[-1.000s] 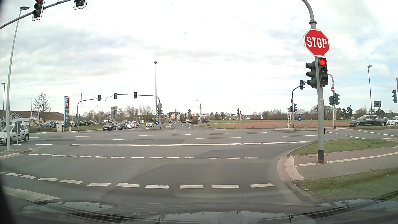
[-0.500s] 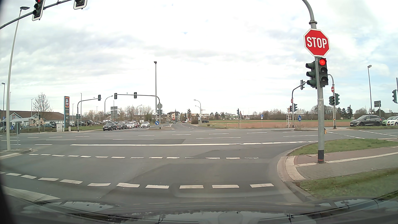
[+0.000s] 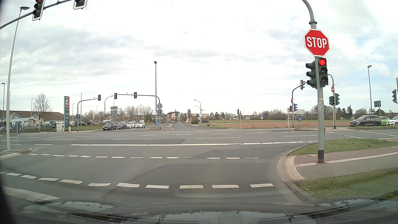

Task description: Follow the waypoints while adhering to traffic rules and regulations

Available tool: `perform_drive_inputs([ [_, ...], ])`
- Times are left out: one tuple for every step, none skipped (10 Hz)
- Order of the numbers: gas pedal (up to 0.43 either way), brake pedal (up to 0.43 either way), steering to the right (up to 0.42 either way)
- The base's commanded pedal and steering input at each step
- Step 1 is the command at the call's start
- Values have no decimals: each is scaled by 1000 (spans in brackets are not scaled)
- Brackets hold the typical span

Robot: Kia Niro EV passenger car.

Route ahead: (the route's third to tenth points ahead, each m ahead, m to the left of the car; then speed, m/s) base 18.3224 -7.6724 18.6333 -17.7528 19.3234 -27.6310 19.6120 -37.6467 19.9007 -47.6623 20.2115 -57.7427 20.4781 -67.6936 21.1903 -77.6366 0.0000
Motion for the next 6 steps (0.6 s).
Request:
perform_drive_inputs([
  [0,293,-1],
  [0,293,-1],
  [0,287,-1],
  [0,287,-1],
  [0,287,-1],
  [0,293,-1],
])
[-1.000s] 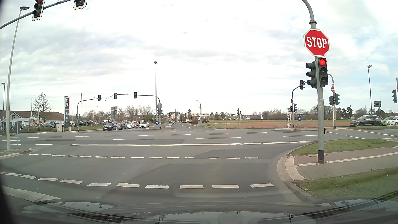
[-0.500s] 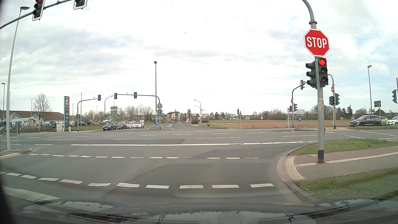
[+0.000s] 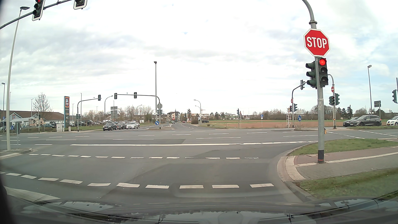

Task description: Follow the waypoints while adhering to traffic rules and regulations

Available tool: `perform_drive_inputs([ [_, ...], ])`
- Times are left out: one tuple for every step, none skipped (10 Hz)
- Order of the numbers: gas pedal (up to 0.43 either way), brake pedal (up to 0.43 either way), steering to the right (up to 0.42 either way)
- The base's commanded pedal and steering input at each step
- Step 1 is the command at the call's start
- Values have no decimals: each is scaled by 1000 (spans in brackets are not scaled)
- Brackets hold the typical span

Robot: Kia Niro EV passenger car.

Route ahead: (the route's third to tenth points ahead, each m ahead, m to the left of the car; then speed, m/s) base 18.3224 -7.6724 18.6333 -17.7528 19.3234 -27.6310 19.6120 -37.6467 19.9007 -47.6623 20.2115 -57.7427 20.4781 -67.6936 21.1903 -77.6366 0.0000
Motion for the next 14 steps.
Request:
perform_drive_inputs([
  [0,287,-1],
  [0,287,-1],
  [0,287,-1],
  [0,287,-1],
  [0,287,-1],
  [0,293,-1],
  [0,287,-1],
  [0,287,-1],
  [0,287,-1],
  [0,287,-1],
  [0,293,-1],
  [0,287,-1],
  [0,287,-1],
  [0,287,-1],
])
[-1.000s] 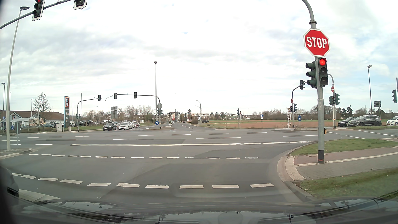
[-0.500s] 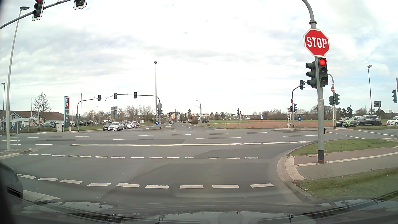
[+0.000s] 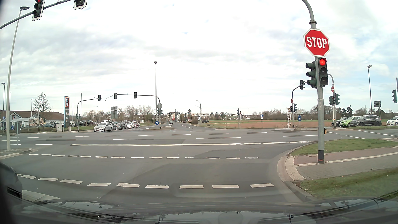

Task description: Follow the waypoints while adhering to traffic rules and regulations

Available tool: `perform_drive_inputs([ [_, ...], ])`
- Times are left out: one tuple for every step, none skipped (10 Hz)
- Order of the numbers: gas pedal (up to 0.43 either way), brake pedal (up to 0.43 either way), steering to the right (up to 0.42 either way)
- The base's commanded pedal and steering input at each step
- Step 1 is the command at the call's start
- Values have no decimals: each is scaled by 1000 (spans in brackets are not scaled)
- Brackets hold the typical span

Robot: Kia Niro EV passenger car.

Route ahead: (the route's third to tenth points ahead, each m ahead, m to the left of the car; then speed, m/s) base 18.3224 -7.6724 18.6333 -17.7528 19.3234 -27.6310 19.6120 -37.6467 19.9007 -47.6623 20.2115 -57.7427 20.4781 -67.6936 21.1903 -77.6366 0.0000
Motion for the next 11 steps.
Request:
perform_drive_inputs([
  [0,287,-1],
  [0,287,-1],
  [0,287,-1],
  [0,287,-1],
  [0,287,-1],
  [0,287,-1],
  [0,287,-1],
  [0,287,-1],
  [0,287,-1],
  [0,287,-1],
  [0,287,-1],
])
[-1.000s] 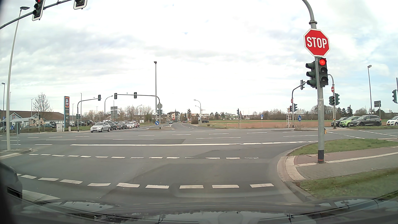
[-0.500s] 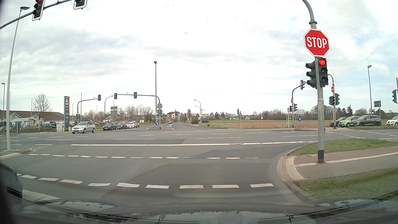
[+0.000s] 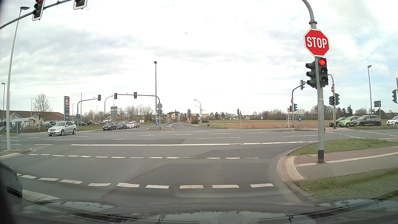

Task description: Follow the waypoints while adhering to traffic rules and regulations

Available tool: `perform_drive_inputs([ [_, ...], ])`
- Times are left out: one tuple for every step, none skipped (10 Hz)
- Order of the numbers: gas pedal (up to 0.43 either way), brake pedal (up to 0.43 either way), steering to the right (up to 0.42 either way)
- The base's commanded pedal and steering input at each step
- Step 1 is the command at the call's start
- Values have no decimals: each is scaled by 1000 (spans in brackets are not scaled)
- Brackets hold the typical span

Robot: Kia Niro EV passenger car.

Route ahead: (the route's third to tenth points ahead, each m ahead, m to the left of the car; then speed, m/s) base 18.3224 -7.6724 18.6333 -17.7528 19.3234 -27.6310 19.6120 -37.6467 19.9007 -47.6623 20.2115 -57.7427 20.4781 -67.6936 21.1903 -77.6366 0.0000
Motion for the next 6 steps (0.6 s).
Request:
perform_drive_inputs([
  [0,287,-1],
  [0,287,-1],
  [0,287,-1],
  [0,287,-1],
  [0,287,-1],
  [0,287,-1],
])
